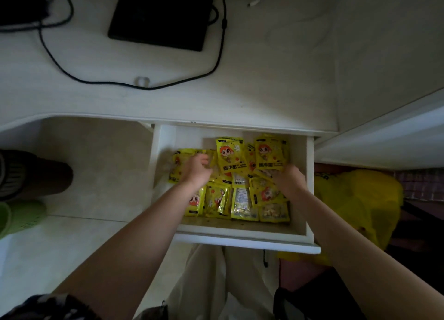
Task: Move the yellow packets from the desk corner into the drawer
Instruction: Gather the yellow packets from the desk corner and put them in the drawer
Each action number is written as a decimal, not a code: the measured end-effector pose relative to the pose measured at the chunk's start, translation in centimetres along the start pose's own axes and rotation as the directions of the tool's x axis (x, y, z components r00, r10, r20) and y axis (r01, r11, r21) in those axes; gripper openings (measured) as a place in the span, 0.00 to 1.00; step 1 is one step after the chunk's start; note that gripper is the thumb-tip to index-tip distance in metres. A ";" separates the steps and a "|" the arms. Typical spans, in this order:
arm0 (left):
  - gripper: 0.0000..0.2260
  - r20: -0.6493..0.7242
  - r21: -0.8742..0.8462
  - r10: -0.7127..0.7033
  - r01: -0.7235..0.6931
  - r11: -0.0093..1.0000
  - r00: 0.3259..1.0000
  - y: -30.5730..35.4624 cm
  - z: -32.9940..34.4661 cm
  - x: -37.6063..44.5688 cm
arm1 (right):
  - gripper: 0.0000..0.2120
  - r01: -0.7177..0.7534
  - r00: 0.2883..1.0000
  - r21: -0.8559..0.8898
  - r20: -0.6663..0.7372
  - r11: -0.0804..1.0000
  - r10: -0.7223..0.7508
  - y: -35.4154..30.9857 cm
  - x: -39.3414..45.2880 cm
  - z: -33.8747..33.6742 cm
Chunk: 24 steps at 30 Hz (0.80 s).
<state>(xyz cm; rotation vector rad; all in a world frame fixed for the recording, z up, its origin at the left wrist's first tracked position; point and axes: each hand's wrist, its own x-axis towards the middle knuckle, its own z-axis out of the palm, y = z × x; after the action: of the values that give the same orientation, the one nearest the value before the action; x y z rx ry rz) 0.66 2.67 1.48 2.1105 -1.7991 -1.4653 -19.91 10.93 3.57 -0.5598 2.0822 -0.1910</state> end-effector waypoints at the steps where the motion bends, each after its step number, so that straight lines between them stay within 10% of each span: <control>1: 0.20 -0.013 0.008 0.011 -0.011 1.000 1.000 -0.3 -0.8 -0.9 | 0.13 0.039 0.999 -0.042 -0.001 0.998 -0.039 -0.3 -0.9 0.0; 15: 0.11 -0.254 0.040 0.126 -0.120 0.992 0.959 -10.3 -11.0 -11.9 | 0.22 0.589 0.800 -0.505 0.257 0.631 -0.542 -8.4 -14.2 10.4; 24: 0.11 -0.466 0.035 0.001 0.017 0.999 0.885 -22.6 -20.1 -17.3 | 0.18 0.753 0.644 -0.500 0.425 0.428 -0.636 -15.7 -23.0 23.7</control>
<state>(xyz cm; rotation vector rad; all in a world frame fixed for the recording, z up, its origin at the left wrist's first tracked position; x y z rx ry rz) 32.40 13.10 11.46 2.2365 -1.6372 -0.8192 15.28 9.60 13.59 -1.8298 1.5630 0.1258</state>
